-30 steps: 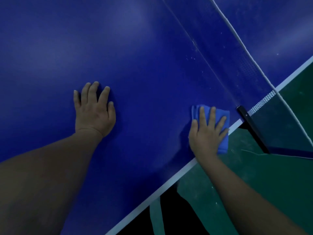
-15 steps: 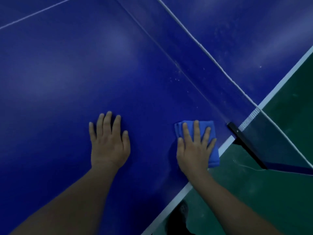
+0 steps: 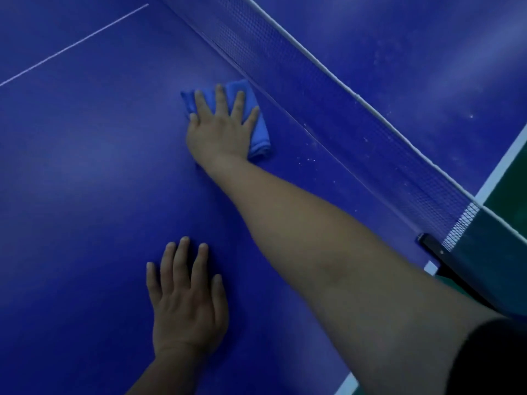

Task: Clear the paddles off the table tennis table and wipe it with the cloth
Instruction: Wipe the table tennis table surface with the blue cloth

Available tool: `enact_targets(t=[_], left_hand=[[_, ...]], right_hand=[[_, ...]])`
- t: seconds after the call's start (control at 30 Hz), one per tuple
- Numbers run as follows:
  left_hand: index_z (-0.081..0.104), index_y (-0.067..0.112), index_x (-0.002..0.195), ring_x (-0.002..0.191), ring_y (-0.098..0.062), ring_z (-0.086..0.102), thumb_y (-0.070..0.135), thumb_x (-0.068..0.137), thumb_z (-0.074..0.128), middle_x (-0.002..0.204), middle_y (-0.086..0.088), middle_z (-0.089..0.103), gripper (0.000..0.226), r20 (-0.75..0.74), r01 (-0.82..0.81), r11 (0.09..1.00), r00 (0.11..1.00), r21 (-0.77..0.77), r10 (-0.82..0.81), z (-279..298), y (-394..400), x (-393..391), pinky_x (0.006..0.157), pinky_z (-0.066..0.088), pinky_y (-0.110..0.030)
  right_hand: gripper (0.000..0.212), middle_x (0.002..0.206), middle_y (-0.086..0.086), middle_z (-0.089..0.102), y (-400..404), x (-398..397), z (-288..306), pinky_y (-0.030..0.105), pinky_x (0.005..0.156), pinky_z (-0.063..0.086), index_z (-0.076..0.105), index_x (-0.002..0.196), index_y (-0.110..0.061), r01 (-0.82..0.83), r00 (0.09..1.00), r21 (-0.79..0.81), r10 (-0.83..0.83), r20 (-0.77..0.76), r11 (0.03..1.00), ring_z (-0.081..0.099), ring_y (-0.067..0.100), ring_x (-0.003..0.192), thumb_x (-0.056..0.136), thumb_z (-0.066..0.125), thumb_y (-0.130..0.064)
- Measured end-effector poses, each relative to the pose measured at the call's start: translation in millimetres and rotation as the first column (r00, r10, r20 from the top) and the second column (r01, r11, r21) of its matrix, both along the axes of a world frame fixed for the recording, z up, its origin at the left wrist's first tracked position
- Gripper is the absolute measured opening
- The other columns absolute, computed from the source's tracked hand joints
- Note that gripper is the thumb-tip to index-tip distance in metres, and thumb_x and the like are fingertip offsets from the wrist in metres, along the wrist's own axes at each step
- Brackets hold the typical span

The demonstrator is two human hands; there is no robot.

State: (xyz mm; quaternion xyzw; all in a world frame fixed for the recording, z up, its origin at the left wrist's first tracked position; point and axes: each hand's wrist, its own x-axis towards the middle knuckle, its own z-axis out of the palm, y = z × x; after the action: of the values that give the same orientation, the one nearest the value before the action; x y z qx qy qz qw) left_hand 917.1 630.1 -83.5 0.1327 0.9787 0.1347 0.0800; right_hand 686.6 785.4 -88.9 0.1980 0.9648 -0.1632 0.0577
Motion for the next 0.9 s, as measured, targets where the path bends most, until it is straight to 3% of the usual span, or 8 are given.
enact_targets(t=[0.13,0.27,0.43,0.6,0.8,0.9], left_hand=[[0.052,0.005,0.141,0.147,-0.036,0.026,0.039,0.094,0.032,0.154,-0.019,0.038,0.062,-0.013,0.013,1.0,1.0,-0.022,-0.013,1.8,1.6,1.9,0.119,0.013,-0.063],[0.048,0.008,0.144,0.15,-0.032,0.019,0.04,0.095,0.031,0.157,-0.015,0.031,0.061,0.019,0.003,0.999,1.0,-0.034,-0.003,0.6,1.3,3.9,0.121,0.006,-0.059],[0.046,0.008,0.146,0.151,-0.032,0.016,0.041,0.096,0.029,0.158,-0.015,0.029,0.062,0.019,0.007,0.999,1.0,-0.034,-0.006,1.4,1.5,5.2,0.122,0.005,-0.059],[0.044,0.008,0.145,0.151,-0.031,0.013,0.042,0.094,0.028,0.159,-0.016,0.026,0.064,0.021,-0.017,1.0,1.0,-0.018,0.017,-0.5,0.6,5.0,0.122,0.0,-0.057],[0.042,0.008,0.147,0.152,-0.03,0.01,0.042,0.096,0.027,0.16,-0.015,0.023,0.063,0.022,-0.009,1.0,1.0,-0.02,0.01,1.1,1.1,5.4,0.123,0.0,-0.057],[0.041,0.008,0.147,0.152,-0.029,0.01,0.042,0.097,0.026,0.16,-0.014,0.022,0.063,0.024,-0.011,1.0,1.0,-0.016,0.011,1.7,0.3,4.9,0.123,-0.001,-0.056]], right_hand=[[0.054,0.168,-0.003,0.014,66.5,87.9,-2.9,0.063,0.118,0.003,0.024,0.156,-0.04,0.115,0.993,0.095,-0.111,-0.051,0.989,0.007,0.033,0.154,0.103,0.029,-0.048],[0.057,0.169,-0.006,0.007,113.2,206.7,3.0,0.06,0.121,0.002,0.016,0.158,-0.042,0.336,0.939,0.098,-0.342,0.043,0.937,0.002,0.028,0.155,0.103,0.022,-0.051],[0.056,0.169,0.0,0.008,84.6,183.6,-0.4,0.065,0.119,-0.002,0.019,0.158,-0.039,0.441,0.894,0.119,-0.447,0.027,0.889,-0.001,0.035,0.154,0.103,0.028,-0.048],[0.055,0.169,-0.003,0.008,76.5,143.0,-2.9,0.063,0.12,-0.004,0.019,0.158,-0.039,0.254,0.967,0.074,-0.254,-0.004,0.964,-0.004,0.032,0.154,0.104,0.025,-0.048],[0.056,0.168,-0.005,0.015,113.8,305.9,0.8,0.059,0.122,0.006,0.024,0.157,-0.037,0.514,0.856,0.139,-0.517,-0.016,0.847,0.006,0.026,0.155,0.103,0.024,-0.05],[0.056,0.168,-0.002,0.016,106.7,331.3,-1.1,0.058,0.122,0.006,0.026,0.158,-0.034,0.563,0.819,0.158,-0.574,0.027,0.811,0.007,0.029,0.155,0.103,0.026,-0.048]])
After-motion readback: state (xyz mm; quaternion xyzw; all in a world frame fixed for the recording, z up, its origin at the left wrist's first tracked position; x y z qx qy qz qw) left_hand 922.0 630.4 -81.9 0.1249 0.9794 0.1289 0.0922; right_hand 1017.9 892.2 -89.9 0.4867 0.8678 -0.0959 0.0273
